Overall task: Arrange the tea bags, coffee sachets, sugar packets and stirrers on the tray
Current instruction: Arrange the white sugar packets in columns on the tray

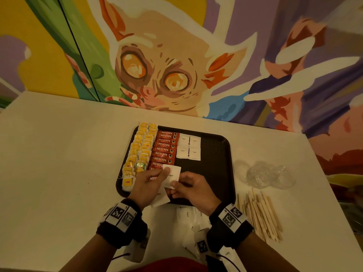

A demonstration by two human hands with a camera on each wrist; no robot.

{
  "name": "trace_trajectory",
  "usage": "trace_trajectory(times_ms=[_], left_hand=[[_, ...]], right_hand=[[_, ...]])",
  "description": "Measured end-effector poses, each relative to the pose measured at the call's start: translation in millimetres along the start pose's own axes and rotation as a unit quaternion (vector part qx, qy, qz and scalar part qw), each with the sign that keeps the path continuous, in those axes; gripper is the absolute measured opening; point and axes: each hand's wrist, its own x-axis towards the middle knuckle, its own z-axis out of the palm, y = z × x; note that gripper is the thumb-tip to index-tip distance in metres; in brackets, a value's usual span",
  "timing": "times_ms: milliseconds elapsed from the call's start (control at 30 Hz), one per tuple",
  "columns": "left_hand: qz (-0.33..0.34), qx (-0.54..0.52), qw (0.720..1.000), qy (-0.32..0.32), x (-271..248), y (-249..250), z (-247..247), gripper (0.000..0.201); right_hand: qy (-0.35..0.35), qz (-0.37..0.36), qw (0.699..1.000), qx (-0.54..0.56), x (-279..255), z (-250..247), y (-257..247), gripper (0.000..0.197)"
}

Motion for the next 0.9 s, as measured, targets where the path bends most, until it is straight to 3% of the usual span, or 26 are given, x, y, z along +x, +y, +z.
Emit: trace_trajectory(times_ms=[233,400,633,900], left_hand=[[-0.087,-0.069,0.994,0.015,-0.2,0.3,0.2,0.02],[-0.122,-0.08,0.988,0.039,-2.9,-3.3,-10.6,0.023],[-0.145,-0.073,0.986,0.043,-4.5,-4.3,-18.0,0.025],[-0.146,-0.049,0.987,0.045,-2.1,-2.5,-18.2,0.027]], right_hand=[[0.023,0.008,0.999,-0.024,16.7,-10.9,5.5,0.022],[0.093,0.034,0.995,-0.027,42.6,-25.8,14.4,0.021],[0.187,0.102,0.973,-0.088,82.4,-41.3,27.3,0.031],[0.201,0.149,0.95,-0.186,104.6,-46.3,23.9,0.033]])
